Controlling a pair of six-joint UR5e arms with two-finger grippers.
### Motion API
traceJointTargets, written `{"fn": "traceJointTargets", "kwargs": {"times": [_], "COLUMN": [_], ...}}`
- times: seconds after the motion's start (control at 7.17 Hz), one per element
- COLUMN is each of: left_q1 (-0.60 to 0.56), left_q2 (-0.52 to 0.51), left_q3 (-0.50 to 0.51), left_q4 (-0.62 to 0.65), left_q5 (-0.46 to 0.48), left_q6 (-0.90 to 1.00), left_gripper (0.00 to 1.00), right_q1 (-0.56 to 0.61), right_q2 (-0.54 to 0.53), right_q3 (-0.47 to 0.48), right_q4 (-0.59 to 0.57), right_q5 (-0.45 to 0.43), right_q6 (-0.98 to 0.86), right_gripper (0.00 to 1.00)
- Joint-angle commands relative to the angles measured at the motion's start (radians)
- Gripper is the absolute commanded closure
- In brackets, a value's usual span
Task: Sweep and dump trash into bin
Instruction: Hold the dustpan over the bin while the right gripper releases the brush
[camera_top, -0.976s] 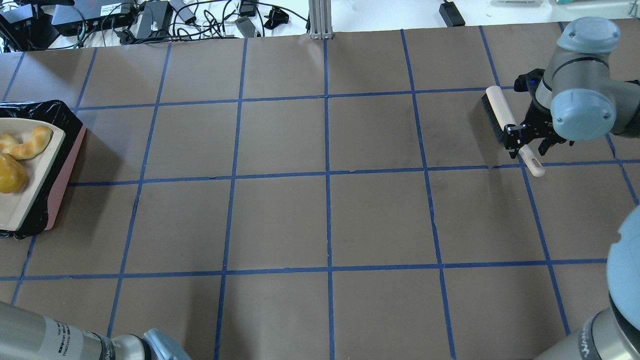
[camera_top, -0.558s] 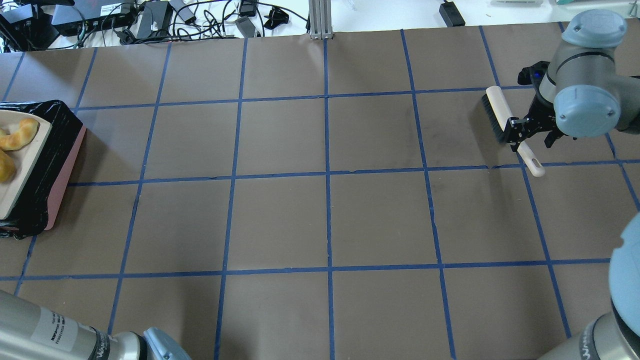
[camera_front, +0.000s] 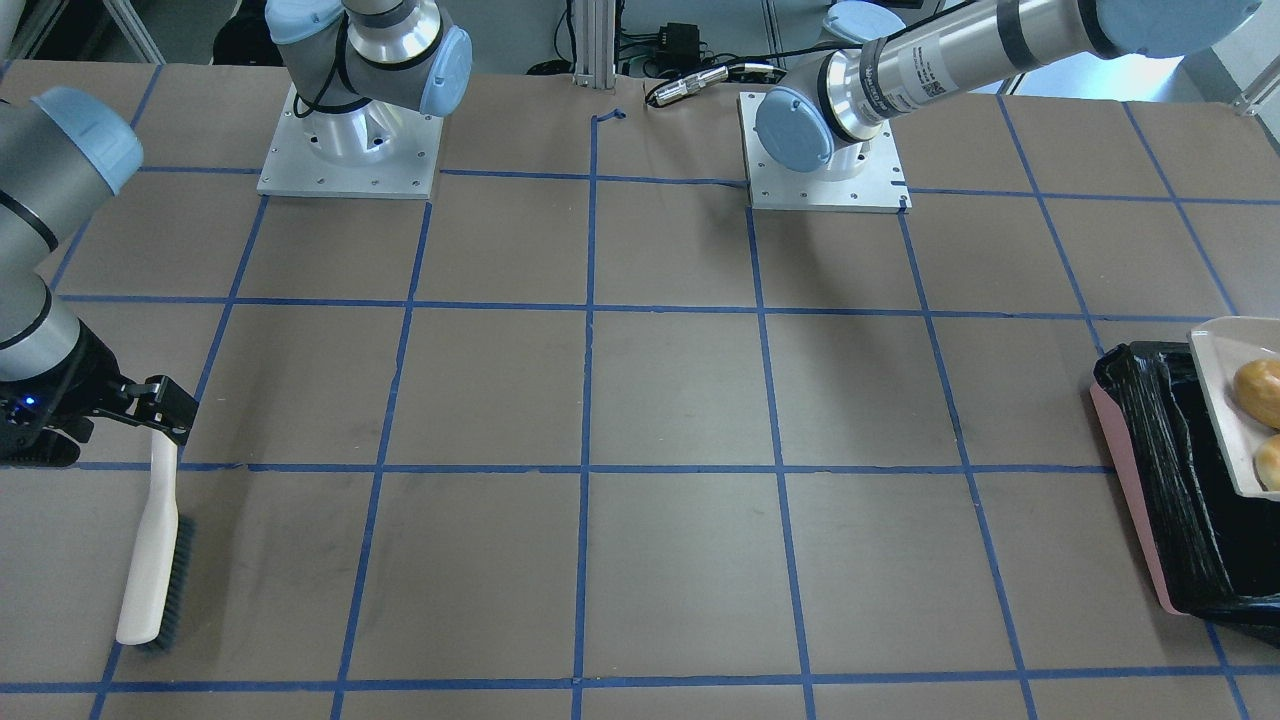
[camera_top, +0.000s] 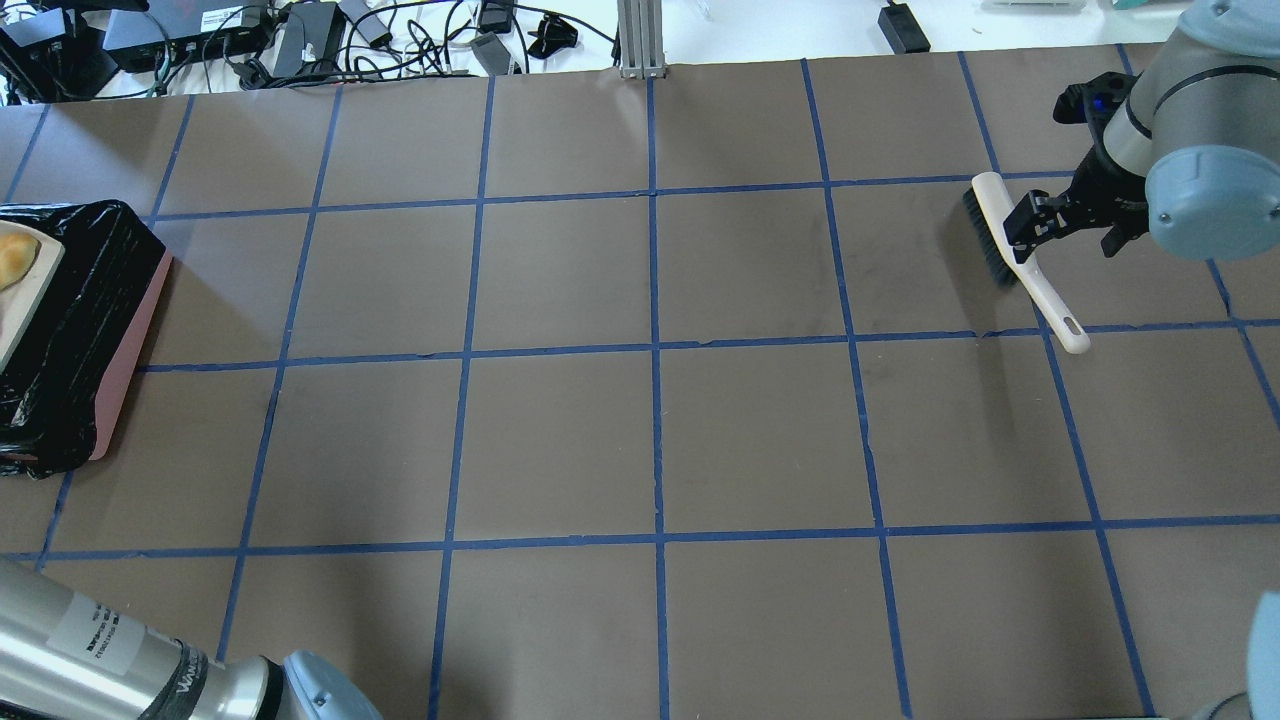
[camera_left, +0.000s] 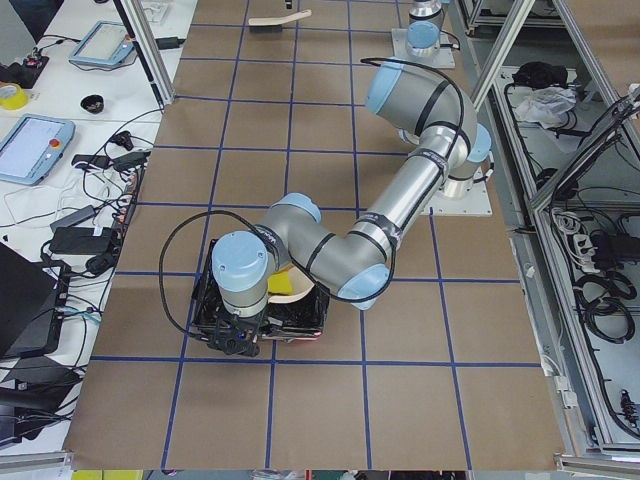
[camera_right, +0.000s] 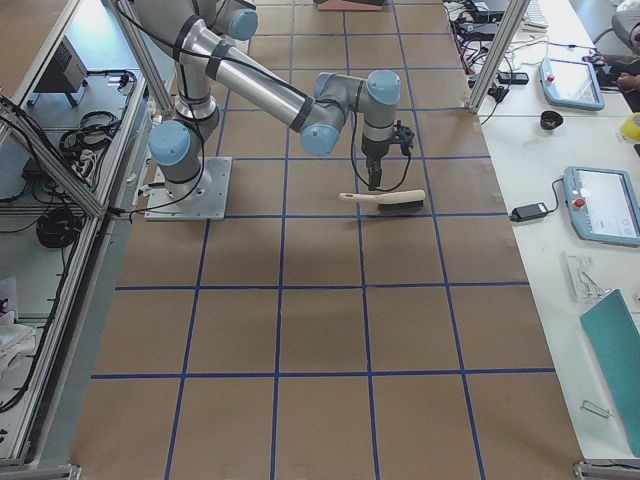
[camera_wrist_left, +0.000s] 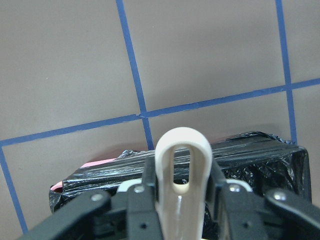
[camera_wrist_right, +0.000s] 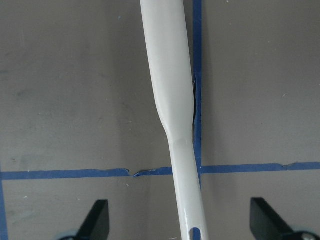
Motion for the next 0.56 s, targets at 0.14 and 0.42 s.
{"fn": "traceJointTargets", "kwargs": {"times": [0.14,0.42], "left_q1": [0.034,0.034], "left_q2": [-0.047,-0.061], "left_q3": [0.068,0.075], "left_q4": [-0.001,0.012], "left_q5": [-0.012,-0.013], "left_q6": [0.049,0.057], "left_gripper": [1.00,1.00], "right_q1": [0.007,0.014], "right_q2": [-0.105,-0.117], "right_q3": [-0.020,-0.133], "right_q4": [0.113,0.297], "right_q5": [0.062,0.084], "right_q6": [0.014,0.021], "right_gripper": [0.00,0.00]}}
